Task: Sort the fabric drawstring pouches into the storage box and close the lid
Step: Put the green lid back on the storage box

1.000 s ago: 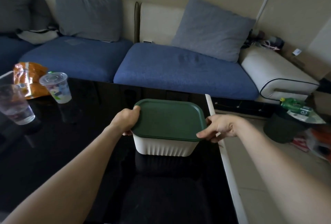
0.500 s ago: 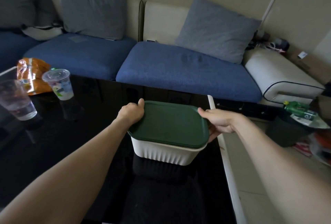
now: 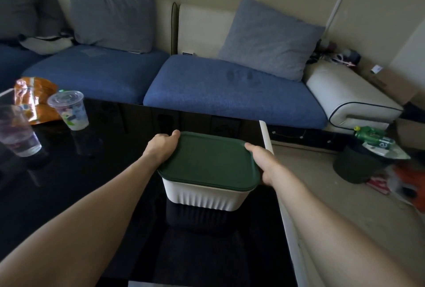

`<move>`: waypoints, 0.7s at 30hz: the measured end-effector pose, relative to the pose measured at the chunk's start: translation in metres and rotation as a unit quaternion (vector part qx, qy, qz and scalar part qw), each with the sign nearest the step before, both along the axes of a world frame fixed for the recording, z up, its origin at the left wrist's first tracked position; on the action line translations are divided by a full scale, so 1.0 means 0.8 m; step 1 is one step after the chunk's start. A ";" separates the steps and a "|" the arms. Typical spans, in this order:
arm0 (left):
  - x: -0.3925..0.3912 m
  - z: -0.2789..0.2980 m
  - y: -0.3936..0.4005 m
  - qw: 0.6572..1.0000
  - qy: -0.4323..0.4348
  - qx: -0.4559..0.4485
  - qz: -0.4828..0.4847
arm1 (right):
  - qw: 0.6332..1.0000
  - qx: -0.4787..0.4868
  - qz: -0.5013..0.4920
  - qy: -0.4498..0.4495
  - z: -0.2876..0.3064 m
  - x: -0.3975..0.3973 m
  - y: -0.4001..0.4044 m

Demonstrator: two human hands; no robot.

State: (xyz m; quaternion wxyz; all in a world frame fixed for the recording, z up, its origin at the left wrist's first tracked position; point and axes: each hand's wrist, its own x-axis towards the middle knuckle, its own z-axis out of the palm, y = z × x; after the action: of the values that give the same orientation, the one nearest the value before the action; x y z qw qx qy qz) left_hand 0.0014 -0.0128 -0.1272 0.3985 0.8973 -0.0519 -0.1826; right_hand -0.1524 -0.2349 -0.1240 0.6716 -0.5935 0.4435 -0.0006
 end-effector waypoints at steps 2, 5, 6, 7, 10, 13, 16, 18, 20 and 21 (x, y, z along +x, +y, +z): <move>-0.002 -0.004 0.003 1.000 -0.001 -0.019 0.012 | 0.996 -0.074 -0.036 -0.017 -0.009 0.001 0.007; -0.003 -0.005 0.007 0.999 -0.003 -0.028 0.024 | 0.972 -0.235 -0.013 0.007 -0.013 -0.002 0.011; -0.003 -0.004 0.007 0.999 -0.007 -0.021 0.024 | 0.970 -0.243 -0.006 0.008 -0.013 -0.003 0.009; -0.003 -0.004 0.007 1.000 -0.011 -0.016 0.023 | 0.973 -0.232 -0.003 0.011 -0.012 -0.002 0.007; -0.005 -0.003 0.005 1.000 -0.020 -0.010 0.016 | 0.972 -0.232 0.018 0.043 -0.007 0.002 0.002; -0.013 0.001 0.002 0.999 -0.038 0.021 0.017 | 0.961 -0.262 0.044 0.073 0.002 0.007 0.002; -0.025 0.002 0.001 0.996 -0.064 0.034 0.052 | 0.952 -0.298 0.035 0.055 0.000 0.011 -0.001; -0.033 0.004 0.004 0.993 -0.085 0.038 0.074 | 0.952 -0.303 0.029 0.038 -0.005 0.009 0.001; -0.041 0.007 0.006 0.994 -0.083 0.036 0.059 | 0.961 -0.276 0.003 0.014 -0.007 0.003 0.003; -0.045 0.009 0.007 0.996 -0.073 0.028 0.047 | 0.968 -0.251 -0.014 -0.002 -0.008 0.001 0.004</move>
State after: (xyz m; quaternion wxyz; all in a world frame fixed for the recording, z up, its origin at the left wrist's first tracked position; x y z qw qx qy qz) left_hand -0.0345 -0.0072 -0.1201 0.3763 0.9206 -0.0331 -0.0990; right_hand -0.1514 -0.2319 -0.1305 0.5024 -0.7364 0.4361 -0.1226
